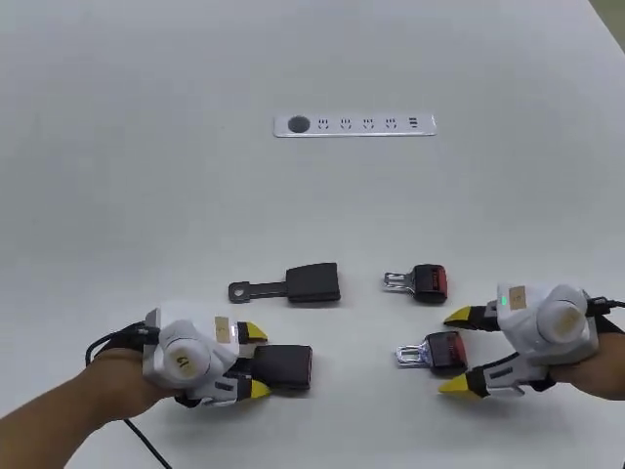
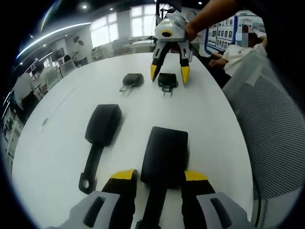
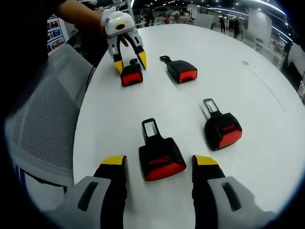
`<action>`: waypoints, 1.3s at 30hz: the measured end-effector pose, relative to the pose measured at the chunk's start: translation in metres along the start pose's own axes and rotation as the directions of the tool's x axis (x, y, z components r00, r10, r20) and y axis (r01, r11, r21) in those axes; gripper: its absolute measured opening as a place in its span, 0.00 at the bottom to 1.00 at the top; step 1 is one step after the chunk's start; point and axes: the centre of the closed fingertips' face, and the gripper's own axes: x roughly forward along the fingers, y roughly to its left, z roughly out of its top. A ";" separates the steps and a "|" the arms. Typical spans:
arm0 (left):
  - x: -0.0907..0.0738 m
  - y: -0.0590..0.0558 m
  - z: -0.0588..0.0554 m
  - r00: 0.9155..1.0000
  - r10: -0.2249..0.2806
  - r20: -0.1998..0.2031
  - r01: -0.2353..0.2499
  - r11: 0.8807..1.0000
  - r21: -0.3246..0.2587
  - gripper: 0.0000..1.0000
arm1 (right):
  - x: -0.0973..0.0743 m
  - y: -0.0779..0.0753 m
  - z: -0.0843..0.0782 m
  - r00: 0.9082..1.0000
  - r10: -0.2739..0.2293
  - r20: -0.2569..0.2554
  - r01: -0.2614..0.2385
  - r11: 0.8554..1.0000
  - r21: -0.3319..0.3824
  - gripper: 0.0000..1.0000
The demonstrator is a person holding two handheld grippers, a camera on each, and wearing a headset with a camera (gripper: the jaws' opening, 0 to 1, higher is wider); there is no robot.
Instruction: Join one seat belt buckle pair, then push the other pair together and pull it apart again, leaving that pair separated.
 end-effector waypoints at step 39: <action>0.003 -0.003 0.001 0.999 -0.025 -0.038 0.025 1.000 -0.018 0.33 | 0.020 0.008 0.017 0.995 -0.035 -0.088 0.030 0.998 -0.055 0.36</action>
